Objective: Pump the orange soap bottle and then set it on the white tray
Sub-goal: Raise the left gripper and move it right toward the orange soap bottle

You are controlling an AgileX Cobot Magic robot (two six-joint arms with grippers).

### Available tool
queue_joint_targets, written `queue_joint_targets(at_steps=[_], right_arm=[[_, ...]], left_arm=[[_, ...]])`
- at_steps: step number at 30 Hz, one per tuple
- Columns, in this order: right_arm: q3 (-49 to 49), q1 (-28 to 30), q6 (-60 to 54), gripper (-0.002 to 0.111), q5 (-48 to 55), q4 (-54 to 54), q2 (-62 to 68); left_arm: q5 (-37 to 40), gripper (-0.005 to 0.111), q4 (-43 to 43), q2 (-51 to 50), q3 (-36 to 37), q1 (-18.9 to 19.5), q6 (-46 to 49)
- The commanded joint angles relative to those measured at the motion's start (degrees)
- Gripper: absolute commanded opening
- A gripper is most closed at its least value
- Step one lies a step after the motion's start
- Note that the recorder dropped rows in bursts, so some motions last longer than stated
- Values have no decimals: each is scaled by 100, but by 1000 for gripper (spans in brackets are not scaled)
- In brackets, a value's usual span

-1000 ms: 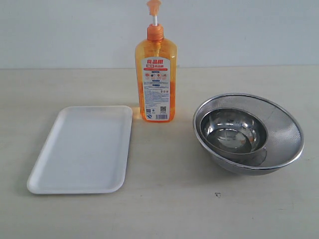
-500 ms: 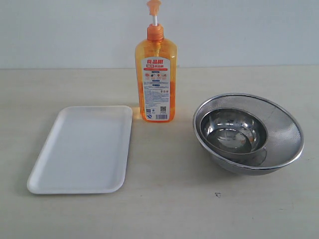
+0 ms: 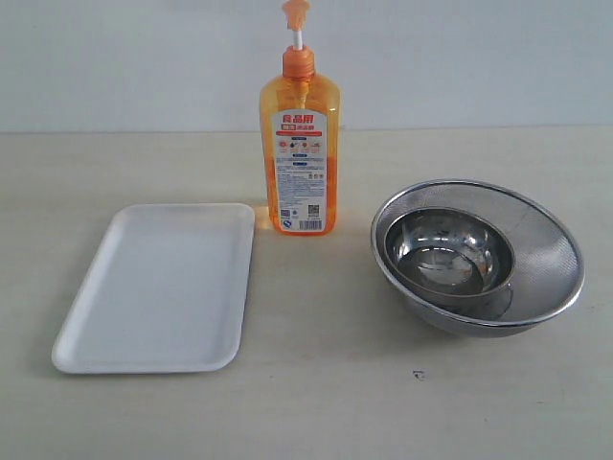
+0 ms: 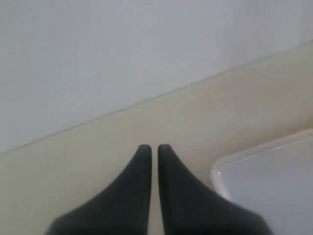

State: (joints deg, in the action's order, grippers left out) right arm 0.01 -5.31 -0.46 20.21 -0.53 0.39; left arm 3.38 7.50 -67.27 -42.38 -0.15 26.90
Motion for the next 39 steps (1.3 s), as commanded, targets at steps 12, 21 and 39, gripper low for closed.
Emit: queue_joint_targets(at_steps=[12,21,39], right_arm=[[-1,15,12,0,-14,-3,-39],[-1,15,12,0,-25,-3,-39],[-1,15,12,0,-25,-3,-39]], left_arm=[[879,5,762,-1408,-922,-586,1817],[-290,5,2387,-1635,-980,-586,2326],[-38,5,1102,-2209,-980,-641,1696]])
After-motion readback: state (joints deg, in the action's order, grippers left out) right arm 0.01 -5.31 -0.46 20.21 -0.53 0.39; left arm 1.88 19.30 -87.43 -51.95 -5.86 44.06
